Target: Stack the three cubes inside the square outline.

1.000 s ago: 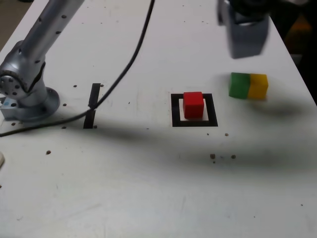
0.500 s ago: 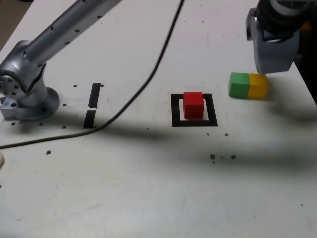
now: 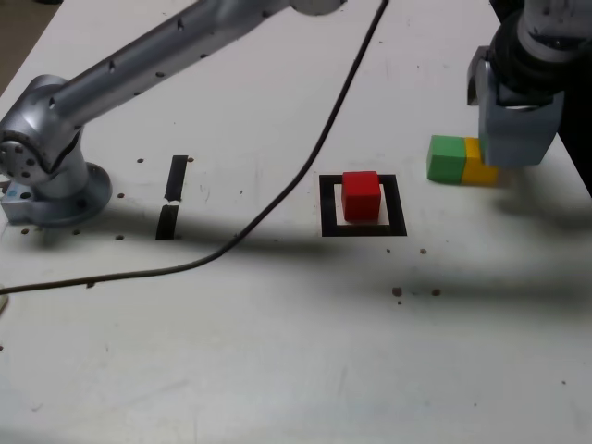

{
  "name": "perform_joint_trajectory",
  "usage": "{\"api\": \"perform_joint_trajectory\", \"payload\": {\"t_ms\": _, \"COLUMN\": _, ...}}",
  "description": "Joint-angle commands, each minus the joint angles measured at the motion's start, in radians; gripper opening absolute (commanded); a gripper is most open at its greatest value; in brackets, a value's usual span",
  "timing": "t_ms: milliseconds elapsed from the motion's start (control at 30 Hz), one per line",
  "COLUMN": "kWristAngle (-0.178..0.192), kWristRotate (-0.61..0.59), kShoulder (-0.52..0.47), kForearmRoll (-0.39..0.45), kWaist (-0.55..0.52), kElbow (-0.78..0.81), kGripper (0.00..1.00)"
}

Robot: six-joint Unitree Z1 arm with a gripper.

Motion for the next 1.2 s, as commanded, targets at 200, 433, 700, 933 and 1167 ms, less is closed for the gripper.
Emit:
{"api": "perform_joint_trajectory", "payload": {"t_ms": 200, "kWristAngle": -0.008, "kWristRotate": 0.027, "kShoulder": 0.062, "kForearmRoll": 0.072, "kWaist": -0.002, "kElbow": -0.113, "kGripper": 0.99}}
{"api": "perform_joint_trajectory", "payload": {"t_ms": 433, "kWristAngle": -0.067, "kWristRotate": 0.057, "kShoulder": 0.081, "kForearmRoll": 0.104, "kWaist": 0.013, "kElbow": -0.145, "kGripper": 0.98}}
{"api": "perform_joint_trajectory", "payload": {"t_ms": 700, "kWristAngle": -0.099, "kWristRotate": 0.063, "kShoulder": 0.093, "kForearmRoll": 0.121, "kWaist": 0.021, "kElbow": -0.163, "kGripper": 0.96}}
{"api": "perform_joint_trajectory", "payload": {"t_ms": 933, "kWristAngle": -0.137, "kWristRotate": 0.076, "kShoulder": 0.093, "kForearmRoll": 0.124, "kWaist": 0.023, "kElbow": -0.174, "kGripper": 0.9}}
{"api": "perform_joint_trajectory", "payload": {"t_ms": 1167, "kWristAngle": -0.162, "kWristRotate": 0.081, "kShoulder": 0.085, "kForearmRoll": 0.126, "kWaist": 0.024, "kElbow": -0.167, "kGripper": 0.84}}
